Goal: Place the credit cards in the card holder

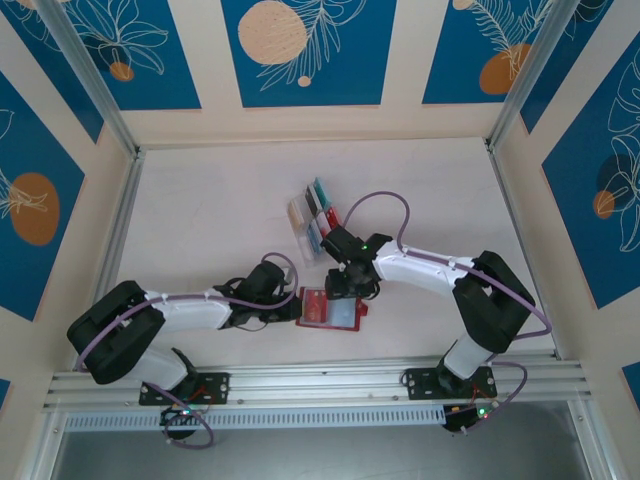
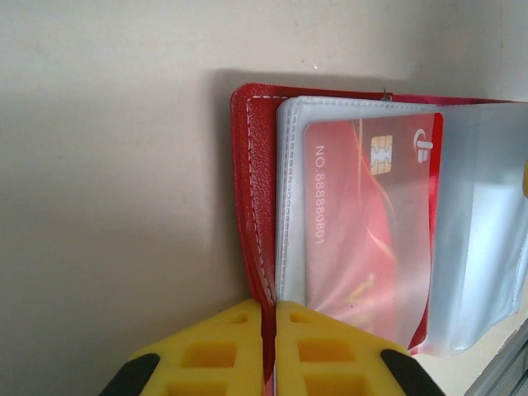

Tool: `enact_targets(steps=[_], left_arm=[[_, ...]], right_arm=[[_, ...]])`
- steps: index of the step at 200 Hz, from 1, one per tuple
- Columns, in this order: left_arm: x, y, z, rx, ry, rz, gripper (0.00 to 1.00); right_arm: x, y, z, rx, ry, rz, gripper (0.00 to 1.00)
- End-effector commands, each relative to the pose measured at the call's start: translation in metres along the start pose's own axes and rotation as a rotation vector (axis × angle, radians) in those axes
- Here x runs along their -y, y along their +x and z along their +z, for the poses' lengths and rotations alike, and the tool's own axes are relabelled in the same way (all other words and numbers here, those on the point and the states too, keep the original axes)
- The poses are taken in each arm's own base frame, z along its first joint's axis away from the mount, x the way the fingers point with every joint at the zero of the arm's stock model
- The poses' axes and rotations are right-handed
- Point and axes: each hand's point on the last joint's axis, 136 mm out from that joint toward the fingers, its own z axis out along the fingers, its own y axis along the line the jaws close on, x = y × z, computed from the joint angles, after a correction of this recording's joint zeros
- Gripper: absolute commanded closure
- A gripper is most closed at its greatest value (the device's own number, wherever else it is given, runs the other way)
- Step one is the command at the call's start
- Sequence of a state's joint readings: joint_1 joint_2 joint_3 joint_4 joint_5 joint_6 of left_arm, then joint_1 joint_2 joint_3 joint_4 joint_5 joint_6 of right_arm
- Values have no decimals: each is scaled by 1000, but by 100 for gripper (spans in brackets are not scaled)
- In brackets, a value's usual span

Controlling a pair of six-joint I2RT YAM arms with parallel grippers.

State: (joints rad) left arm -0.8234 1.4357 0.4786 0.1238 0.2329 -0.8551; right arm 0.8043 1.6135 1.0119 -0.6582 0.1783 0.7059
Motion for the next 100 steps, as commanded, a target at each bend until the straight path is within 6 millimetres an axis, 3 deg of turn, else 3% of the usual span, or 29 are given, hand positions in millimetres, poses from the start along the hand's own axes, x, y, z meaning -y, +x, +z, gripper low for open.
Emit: enact_targets(steps=[1, 54, 100], left_arm=[[-36, 44, 5, -159, -125, -14, 91], [-36, 45, 8, -163, -123, -17, 91], [-35, 44, 7, -159, -119, -17, 91]], right_arm=[[-4, 7, 4, -36, -54, 1, 50], [-35, 9, -15, -25, -259, -10, 52], [-50, 21, -7, -88, -354, 10, 53]])
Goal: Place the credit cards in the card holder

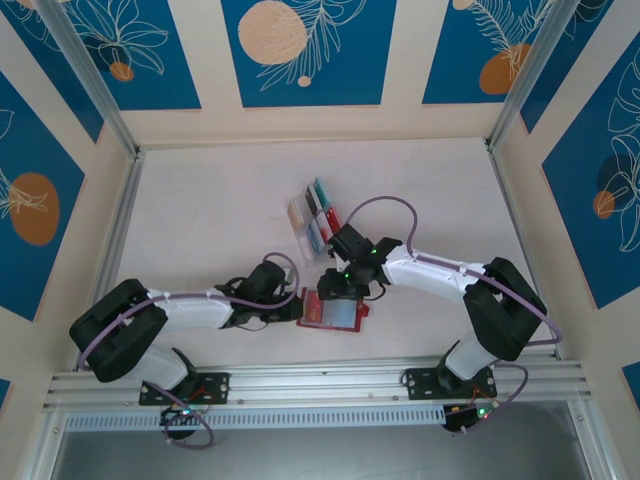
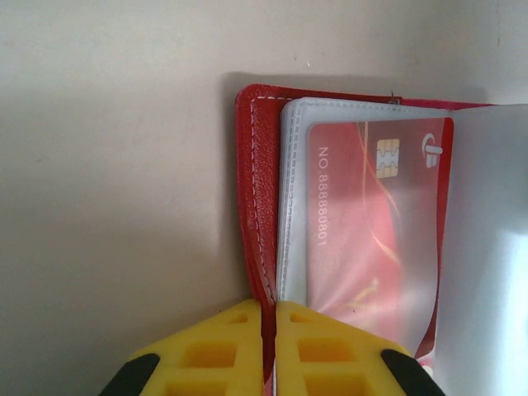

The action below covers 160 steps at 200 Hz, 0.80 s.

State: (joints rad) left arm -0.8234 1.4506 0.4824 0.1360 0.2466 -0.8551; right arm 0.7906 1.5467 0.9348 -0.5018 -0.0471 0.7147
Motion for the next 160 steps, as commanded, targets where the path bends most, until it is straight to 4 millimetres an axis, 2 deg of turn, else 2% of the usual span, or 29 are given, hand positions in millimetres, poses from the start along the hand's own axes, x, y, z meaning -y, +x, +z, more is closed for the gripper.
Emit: enact_targets(steps=[1, 49, 80, 125, 160], left_arm=[[-37, 44, 4, -149, -129, -20, 91], [-37, 44, 3, -148, -126, -21, 91], [-32, 41, -1, -137, -119, -22, 91], [-21, 33, -17, -104, -100, -33, 80], [-25, 29, -31, -82, -122, -45, 75]], right_arm=[[-12, 13, 7, -61, -91, 24, 53], [-21, 26, 21, -101, -90, 15, 49], [-32, 20, 26, -95, -110, -5, 49], [-36, 10, 41, -105, -123, 7, 49], [-37, 7, 46, -109, -127, 15, 48]])
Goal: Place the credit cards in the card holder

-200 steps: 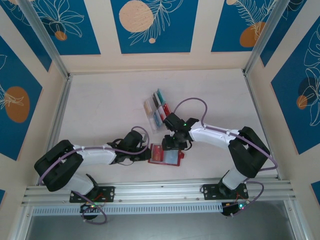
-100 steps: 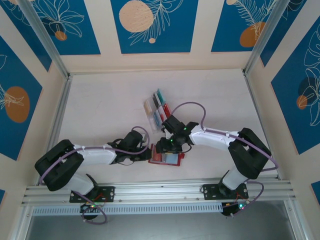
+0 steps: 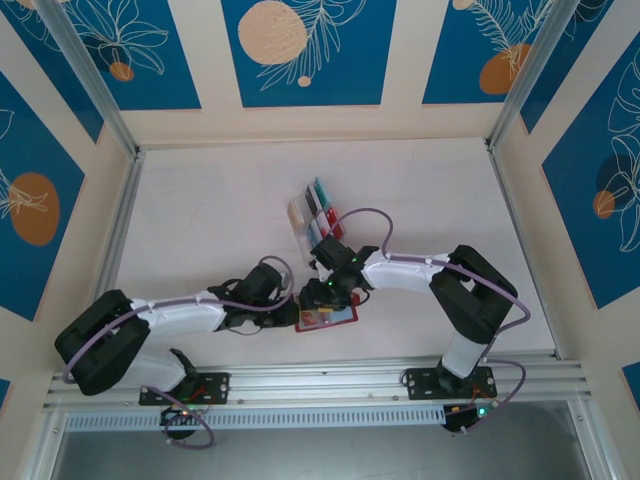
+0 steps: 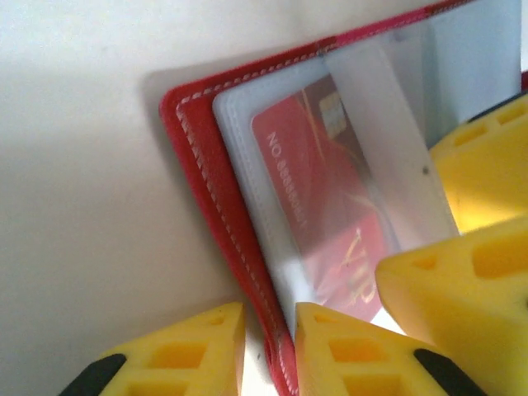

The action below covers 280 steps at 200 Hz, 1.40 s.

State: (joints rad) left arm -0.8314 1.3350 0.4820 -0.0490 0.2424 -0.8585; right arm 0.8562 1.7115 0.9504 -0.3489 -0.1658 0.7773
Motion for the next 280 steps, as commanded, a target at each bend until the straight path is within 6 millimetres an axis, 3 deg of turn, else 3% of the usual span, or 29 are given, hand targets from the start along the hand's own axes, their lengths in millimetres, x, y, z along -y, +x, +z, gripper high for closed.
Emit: enact_targets(steps=[1, 40, 92, 120, 141, 175, 206, 233, 248, 280], left_arm=[[-19, 13, -9, -35, -71, -30, 75], [-25, 12, -20, -13, -72, -63, 68], [-35, 6, -40, 33, -62, -116, 60], [-40, 1, -51, 55, -68, -115, 57], [-40, -3, -55, 60, -73, -100, 54], [-28, -17, -65, 99, -40, -57, 50], [-13, -39, -71, 139, -2, -21, 50], [6, -65, -74, 170, 52, -4, 50], [15, -82, -72, 183, 98, -13, 51], [29, -116, -63, 186, 165, -35, 52]], right_arm=[[-9, -6, 0, -1, -31, 9, 48], [-7, -8, -3, 2, -6, -1, 46], [-25, -7, -8, -28, -40, -65, 43], [-14, -11, -14, 1, 45, -59, 43], [-5, -20, -29, 60, 137, -71, 43], [3, -46, -73, 173, 168, -82, 44], [14, -84, -115, 262, 148, -58, 44], [22, -120, -145, 326, 130, -43, 50], [29, -138, -155, 347, 134, -34, 58], [36, -168, -163, 348, 137, -23, 58]])
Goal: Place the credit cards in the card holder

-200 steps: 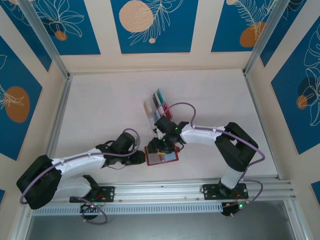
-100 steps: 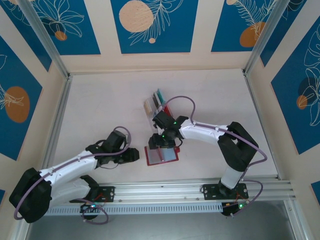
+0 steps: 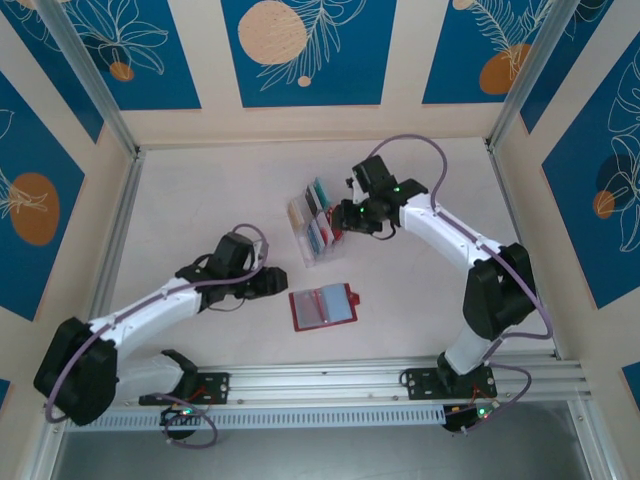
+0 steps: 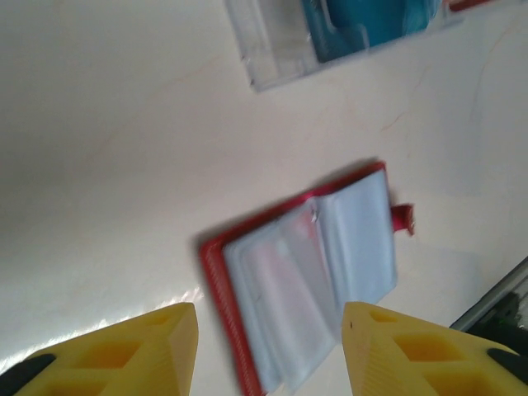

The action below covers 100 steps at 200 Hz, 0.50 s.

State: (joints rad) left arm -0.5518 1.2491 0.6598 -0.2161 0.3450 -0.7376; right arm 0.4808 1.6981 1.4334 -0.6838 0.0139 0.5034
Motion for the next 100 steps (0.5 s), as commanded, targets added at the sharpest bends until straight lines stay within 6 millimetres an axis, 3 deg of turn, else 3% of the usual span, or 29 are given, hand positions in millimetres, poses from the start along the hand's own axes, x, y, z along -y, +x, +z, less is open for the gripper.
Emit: enact_targets(steps=[1, 40, 100], left_arm=[[24, -28, 5, 22, 100, 20, 52], [32, -52, 27, 2, 144, 4, 52], [28, -65, 54, -37, 156, -18, 53]], right_arm=[[5, -5, 8, -61, 1, -27, 58], [9, -18, 25, -122, -48, 4, 57], [-16, -13, 26, -170, -228, 31, 59]])
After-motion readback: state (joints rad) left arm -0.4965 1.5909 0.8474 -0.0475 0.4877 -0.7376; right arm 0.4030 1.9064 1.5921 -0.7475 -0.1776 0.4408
